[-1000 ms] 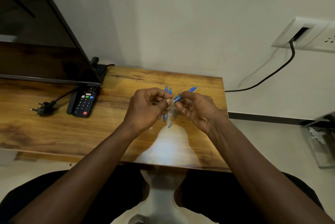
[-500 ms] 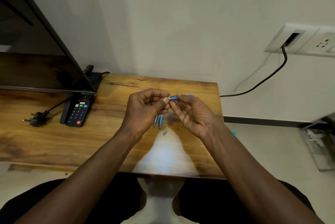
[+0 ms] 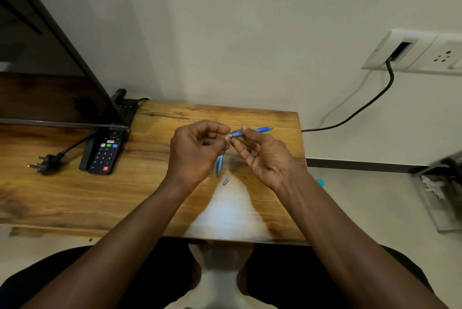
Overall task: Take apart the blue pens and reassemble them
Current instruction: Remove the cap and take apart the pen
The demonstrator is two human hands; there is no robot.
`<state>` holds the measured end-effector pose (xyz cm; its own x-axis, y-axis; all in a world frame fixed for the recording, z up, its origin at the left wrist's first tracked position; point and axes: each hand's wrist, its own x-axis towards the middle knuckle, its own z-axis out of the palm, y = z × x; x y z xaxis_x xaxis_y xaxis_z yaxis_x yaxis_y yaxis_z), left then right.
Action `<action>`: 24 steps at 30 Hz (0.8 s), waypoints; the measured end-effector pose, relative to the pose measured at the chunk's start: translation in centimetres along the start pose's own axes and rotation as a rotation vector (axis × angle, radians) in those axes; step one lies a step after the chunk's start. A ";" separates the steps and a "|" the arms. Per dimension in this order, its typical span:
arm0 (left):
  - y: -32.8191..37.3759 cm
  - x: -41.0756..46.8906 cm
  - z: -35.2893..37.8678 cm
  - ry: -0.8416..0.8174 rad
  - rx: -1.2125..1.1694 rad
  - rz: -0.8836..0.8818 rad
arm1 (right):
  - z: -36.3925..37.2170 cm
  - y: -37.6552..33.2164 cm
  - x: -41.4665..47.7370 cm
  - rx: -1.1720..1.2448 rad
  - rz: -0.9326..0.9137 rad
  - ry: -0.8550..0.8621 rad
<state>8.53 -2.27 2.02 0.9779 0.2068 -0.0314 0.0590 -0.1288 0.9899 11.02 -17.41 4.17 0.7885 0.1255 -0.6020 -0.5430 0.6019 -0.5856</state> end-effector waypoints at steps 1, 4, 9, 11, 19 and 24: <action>0.0 0.0 0.0 0.010 0.023 0.009 | 0.1 0.0 -0.1 -0.008 -0.013 -0.002; 0.1 0.1 -0.1 0.035 0.087 0.043 | 0.2 -0.1 -0.3 -0.046 -0.052 -0.017; 0.0 0.1 -0.3 0.048 0.122 0.064 | 0.4 0.0 -0.2 -0.118 -0.125 -0.031; -0.1 0.1 -0.3 0.034 0.098 0.058 | 0.3 0.1 -0.2 -0.116 -0.134 -0.030; 0.5 0.5 -1.3 -0.100 -0.017 0.004 | -0.2 -0.5 -0.1 -0.145 -0.054 -0.093; 0.6 0.7 -1.8 -0.175 -0.010 -0.001 | -0.5 -1.0 -0.1 -0.181 0.008 -0.130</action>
<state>8.87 -0.44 2.87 0.9978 0.0353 -0.0555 0.0593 -0.1191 0.9911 11.37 -18.42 4.59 0.8080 0.2376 -0.5392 -0.5835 0.4504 -0.6758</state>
